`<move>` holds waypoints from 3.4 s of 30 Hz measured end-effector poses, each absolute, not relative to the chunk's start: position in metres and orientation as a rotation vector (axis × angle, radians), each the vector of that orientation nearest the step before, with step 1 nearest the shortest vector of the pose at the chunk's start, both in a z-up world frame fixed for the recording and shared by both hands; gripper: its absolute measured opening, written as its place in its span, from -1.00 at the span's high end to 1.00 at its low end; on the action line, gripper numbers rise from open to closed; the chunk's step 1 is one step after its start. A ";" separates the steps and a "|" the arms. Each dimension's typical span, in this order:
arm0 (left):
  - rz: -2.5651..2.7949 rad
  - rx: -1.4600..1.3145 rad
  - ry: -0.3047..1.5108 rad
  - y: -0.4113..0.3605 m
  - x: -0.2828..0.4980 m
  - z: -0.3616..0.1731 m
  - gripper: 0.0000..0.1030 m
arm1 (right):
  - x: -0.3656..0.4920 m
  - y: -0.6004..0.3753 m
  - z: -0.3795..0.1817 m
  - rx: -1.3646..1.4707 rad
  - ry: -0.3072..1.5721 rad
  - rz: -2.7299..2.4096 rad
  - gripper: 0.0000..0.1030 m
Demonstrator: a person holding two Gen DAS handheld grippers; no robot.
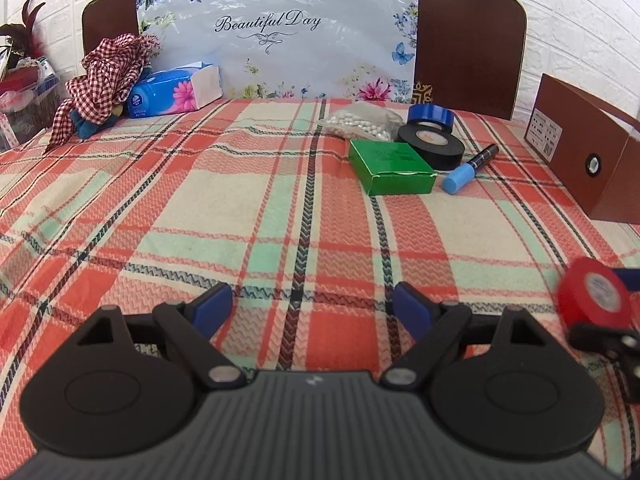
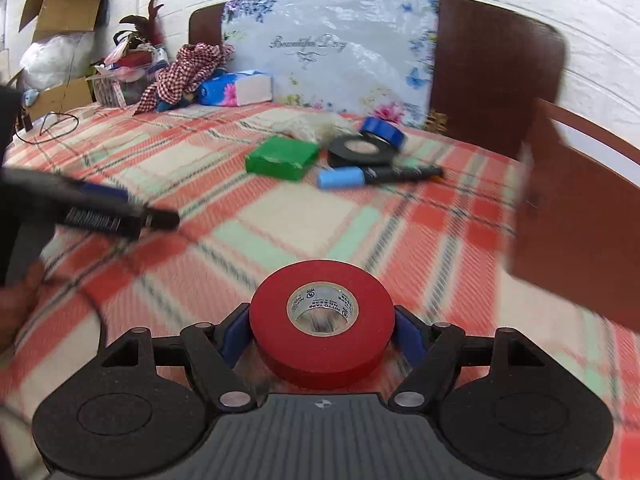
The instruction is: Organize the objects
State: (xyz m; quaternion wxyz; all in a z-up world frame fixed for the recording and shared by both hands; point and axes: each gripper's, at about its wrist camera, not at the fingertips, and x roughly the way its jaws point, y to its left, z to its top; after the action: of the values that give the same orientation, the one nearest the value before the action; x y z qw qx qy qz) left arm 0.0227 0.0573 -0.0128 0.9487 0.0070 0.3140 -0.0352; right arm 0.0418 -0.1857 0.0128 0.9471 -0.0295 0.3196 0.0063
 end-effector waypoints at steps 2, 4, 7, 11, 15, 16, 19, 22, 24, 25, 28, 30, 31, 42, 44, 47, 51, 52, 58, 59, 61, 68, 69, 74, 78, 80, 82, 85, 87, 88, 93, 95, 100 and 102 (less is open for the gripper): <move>-0.068 0.025 0.647 0.056 0.024 -0.012 -0.72 | 0.025 -0.193 0.013 -0.045 0.652 -0.033 -0.41; -0.055 0.036 0.666 0.053 0.026 -0.009 -0.71 | 0.011 -0.203 0.013 -0.007 0.649 -0.101 -0.38; -0.073 -0.032 0.711 0.049 0.027 0.005 -0.51 | 0.002 -0.214 0.011 0.028 0.647 -0.165 -0.38; -0.156 -0.052 0.685 0.022 0.018 0.037 -0.50 | -0.006 -0.214 0.010 -0.007 0.652 -0.143 -0.47; -0.275 -0.033 0.720 -0.016 0.014 0.059 -0.50 | -0.016 -0.218 0.011 -0.007 0.650 -0.114 -0.47; -0.304 -0.032 0.738 -0.025 0.013 0.061 -0.50 | -0.018 -0.219 0.010 0.000 0.647 -0.113 -0.47; -0.362 -0.016 0.789 -0.050 0.012 0.062 -0.47 | -0.021 -0.221 0.010 0.014 0.637 -0.118 -0.45; -0.413 -0.008 0.842 -0.065 0.011 0.059 -0.45 | -0.032 -0.225 0.011 0.024 0.621 -0.130 -0.45; -0.443 -0.007 0.873 -0.074 0.014 0.057 -0.45 | -0.039 -0.227 0.010 0.034 0.612 -0.146 -0.44; -0.458 -0.008 0.889 -0.078 0.015 0.056 -0.45 | -0.042 -0.228 0.010 0.039 0.607 -0.155 -0.44; -0.523 -0.006 0.917 -0.096 0.021 0.052 -0.44 | -0.045 -0.227 0.009 0.034 0.598 -0.171 -0.43; -0.550 0.036 0.922 -0.113 0.021 0.050 -0.44 | -0.041 -0.227 0.010 0.034 0.602 -0.166 -0.43; -0.564 0.059 0.922 -0.121 0.022 0.049 -0.44 | -0.038 -0.228 0.010 0.039 0.606 -0.158 -0.43; -0.558 0.084 1.013 -0.140 0.034 0.021 0.40 | -0.006 -0.225 0.009 0.006 0.616 -0.085 -0.40; -0.559 0.088 0.988 -0.146 0.035 0.032 0.40 | -0.010 -0.231 0.013 0.034 0.575 -0.100 -0.40; -0.601 0.088 0.909 -0.161 0.041 0.065 0.44 | -0.019 -0.242 0.030 0.027 0.467 -0.160 -0.40; -0.672 0.139 0.794 -0.211 0.060 0.113 0.44 | -0.022 -0.276 0.062 -0.030 0.336 -0.276 -0.40; -0.690 0.153 0.769 -0.228 0.066 0.122 0.44 | -0.021 -0.288 0.069 -0.040 0.315 -0.305 -0.40; -0.794 0.180 0.690 -0.325 0.106 0.140 0.44 | -0.015 -0.373 0.090 -0.063 0.280 -0.458 -0.40; -0.806 0.178 0.694 -0.338 0.114 0.137 0.44 | -0.013 -0.386 0.089 -0.059 0.291 -0.470 -0.40; -0.822 0.167 0.712 -0.360 0.130 0.128 0.45 | -0.007 -0.410 0.083 -0.052 0.318 -0.490 -0.40; -0.816 0.155 0.773 -0.398 0.159 0.095 0.45 | 0.005 -0.454 0.064 0.003 0.322 -0.523 -0.47; -0.809 0.169 0.766 -0.399 0.158 0.094 0.43 | 0.005 -0.454 0.063 0.011 0.315 -0.525 -0.46; -0.792 0.222 0.712 -0.396 0.146 0.096 0.26 | -0.004 -0.444 0.060 0.027 0.298 -0.548 -0.43; -0.752 0.232 0.696 -0.380 0.129 0.104 0.23 | -0.013 -0.422 0.063 0.014 0.279 -0.557 -0.42; -0.728 0.236 0.690 -0.368 0.118 0.109 0.18 | -0.021 -0.414 0.066 0.039 0.271 -0.557 -0.42; -0.689 0.256 0.669 -0.355 0.103 0.112 0.09 | -0.030 -0.401 0.067 0.067 0.267 -0.557 -0.42; -0.649 0.251 0.651 -0.328 0.080 0.115 -0.01 | -0.042 -0.390 0.068 0.145 0.268 -0.539 -0.42; -0.629 0.228 0.658 -0.306 0.069 0.114 -0.08 | -0.049 -0.378 0.065 0.206 0.280 -0.519 -0.42; -0.609 0.221 0.662 -0.295 0.063 0.113 -0.11 | -0.051 -0.372 0.062 0.232 0.288 -0.510 -0.42; -0.496 0.239 0.664 -0.249 0.044 0.100 -0.19 | -0.052 -0.336 0.051 0.313 0.342 -0.451 -0.42; -0.467 0.222 0.694 -0.231 0.041 0.093 -0.19 | -0.047 -0.324 0.045 0.323 0.364 -0.424 -0.41; -0.382 0.205 0.742 -0.192 0.039 0.075 -0.19 | -0.038 -0.290 0.039 0.315 0.414 -0.362 -0.41; -0.356 0.201 0.760 -0.179 0.039 0.068 -0.19 | -0.035 -0.281 0.038 0.313 0.432 -0.344 -0.41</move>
State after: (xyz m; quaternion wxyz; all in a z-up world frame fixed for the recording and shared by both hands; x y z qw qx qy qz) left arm 0.0390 -0.1790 0.0680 0.9083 0.0974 0.3685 -0.1725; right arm -0.0354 -0.2813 0.0377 0.9500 0.1539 0.2124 -0.1692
